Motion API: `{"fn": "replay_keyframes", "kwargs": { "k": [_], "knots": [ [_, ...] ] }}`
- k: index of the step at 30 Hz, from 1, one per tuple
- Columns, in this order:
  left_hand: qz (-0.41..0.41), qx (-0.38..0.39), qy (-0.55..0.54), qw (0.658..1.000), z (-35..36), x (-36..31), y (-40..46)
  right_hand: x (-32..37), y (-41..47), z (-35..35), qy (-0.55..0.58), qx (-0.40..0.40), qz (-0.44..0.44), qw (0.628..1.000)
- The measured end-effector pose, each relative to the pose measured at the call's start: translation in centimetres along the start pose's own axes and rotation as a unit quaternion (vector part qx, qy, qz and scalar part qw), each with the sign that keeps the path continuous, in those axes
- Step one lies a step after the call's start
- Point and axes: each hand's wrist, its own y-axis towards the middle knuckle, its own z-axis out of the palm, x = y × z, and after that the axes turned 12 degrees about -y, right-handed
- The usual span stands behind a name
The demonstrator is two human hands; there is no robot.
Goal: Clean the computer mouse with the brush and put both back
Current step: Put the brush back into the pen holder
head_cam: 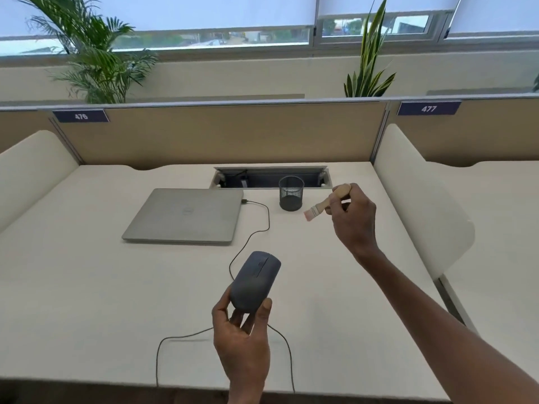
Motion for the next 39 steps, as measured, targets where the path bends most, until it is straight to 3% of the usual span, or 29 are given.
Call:
{"fn": "replay_keyframes", "kwargs": {
  "k": [6,14,23,28,39],
  "knots": [
    [0.000,0.006,-0.007,1.000,1.8,1.7,4.7,-0.9,6.3,5.1,-0.047,-0.042,0.004,0.998],
    [0.000,-0.003,-0.004,1.000,3.4,4.0,10.0,-2.9,13.7,11.6,-0.110,-0.039,0.015,0.993],
    [0.010,-0.022,-0.001,1.000,5.4,6.4,12.3,-5.7,16.8,18.1,-0.193,0.082,0.029,0.977],
    [0.004,-0.028,-0.011,1.000,7.0,7.3,12.6,-6.9,17.3,20.6,-0.292,0.123,0.015,0.948],
    [-0.004,-0.035,-0.006,0.999,8.5,9.1,11.6,-8.2,19.1,22.6,-0.297,0.169,0.014,0.939]
  ]
}}
